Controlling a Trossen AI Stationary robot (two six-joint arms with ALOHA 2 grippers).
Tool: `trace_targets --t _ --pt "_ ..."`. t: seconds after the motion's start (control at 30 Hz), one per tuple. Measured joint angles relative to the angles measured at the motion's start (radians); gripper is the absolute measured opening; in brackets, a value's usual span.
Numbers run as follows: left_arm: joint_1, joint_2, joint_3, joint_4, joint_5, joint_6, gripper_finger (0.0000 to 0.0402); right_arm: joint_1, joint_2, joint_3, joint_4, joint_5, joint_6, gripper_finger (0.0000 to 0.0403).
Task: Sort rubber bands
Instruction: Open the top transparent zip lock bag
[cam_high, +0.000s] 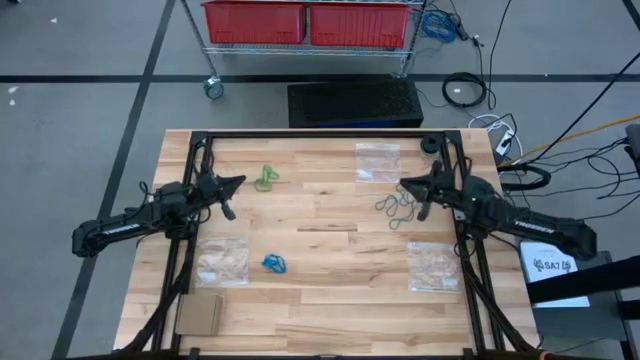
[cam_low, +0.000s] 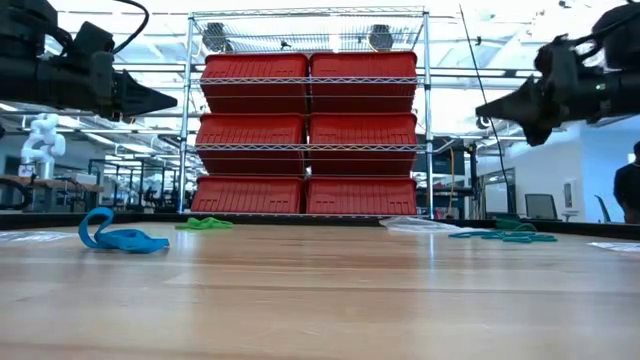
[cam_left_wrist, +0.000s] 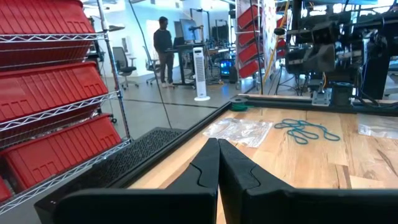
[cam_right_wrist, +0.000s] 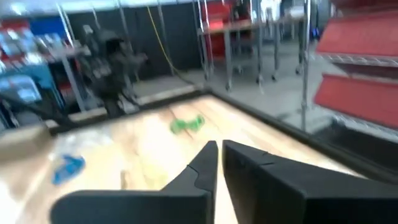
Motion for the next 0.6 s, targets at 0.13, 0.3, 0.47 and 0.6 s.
trace_targets --t 0.13,0.3,0.47,0.6 --pt "0.000 0.000 0.000 0.000 0.000 0.000 0.0004 0.000 0.153 0.050 -0.065 0.090 -0.058 0.0071" --pt "0.000 0.000 0.000 0.000 0.000 0.000 0.0004 0.000 0.368 0.108 -0.109 0.196 -0.131 0.0120" --pt "0.000 0.000 0.000 0.000 0.000 0.000 0.0004 -0.001 0.582 0.164 -0.114 0.262 -0.205 0.0129" --pt "0.000 0.000 0.000 0.000 0.000 0.000 0.0004 -0.016 0.722 0.243 -0.186 0.280 -0.209 0.0127"
